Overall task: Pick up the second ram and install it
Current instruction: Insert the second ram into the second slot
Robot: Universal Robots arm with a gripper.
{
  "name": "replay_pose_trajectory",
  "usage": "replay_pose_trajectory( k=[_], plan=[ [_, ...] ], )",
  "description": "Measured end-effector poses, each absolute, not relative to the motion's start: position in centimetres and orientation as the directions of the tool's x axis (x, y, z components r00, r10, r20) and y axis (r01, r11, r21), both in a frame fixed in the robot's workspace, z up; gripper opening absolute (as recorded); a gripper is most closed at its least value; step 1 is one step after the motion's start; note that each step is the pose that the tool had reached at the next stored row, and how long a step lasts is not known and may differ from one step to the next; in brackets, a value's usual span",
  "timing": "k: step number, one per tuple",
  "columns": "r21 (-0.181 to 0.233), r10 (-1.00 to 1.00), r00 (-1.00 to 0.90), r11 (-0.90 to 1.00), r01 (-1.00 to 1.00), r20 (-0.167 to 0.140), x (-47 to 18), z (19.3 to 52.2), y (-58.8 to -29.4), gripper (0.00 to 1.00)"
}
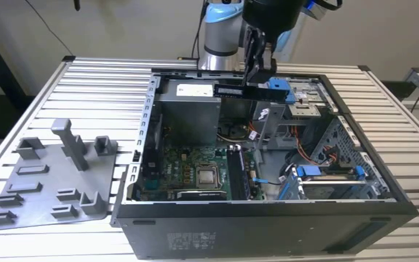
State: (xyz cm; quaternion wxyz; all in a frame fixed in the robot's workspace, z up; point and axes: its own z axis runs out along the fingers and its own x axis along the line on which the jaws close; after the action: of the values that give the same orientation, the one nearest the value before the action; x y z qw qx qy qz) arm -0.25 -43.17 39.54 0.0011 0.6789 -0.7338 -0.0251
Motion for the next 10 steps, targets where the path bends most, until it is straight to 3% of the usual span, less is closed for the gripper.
replay_pose_trajectory(
  k=[10],
  plan=[
    [0.038, -0.976, -0.216, 0.214, -0.976, -0.032, -0.25, 39.48, -43.17, 0.14]
  ],
)
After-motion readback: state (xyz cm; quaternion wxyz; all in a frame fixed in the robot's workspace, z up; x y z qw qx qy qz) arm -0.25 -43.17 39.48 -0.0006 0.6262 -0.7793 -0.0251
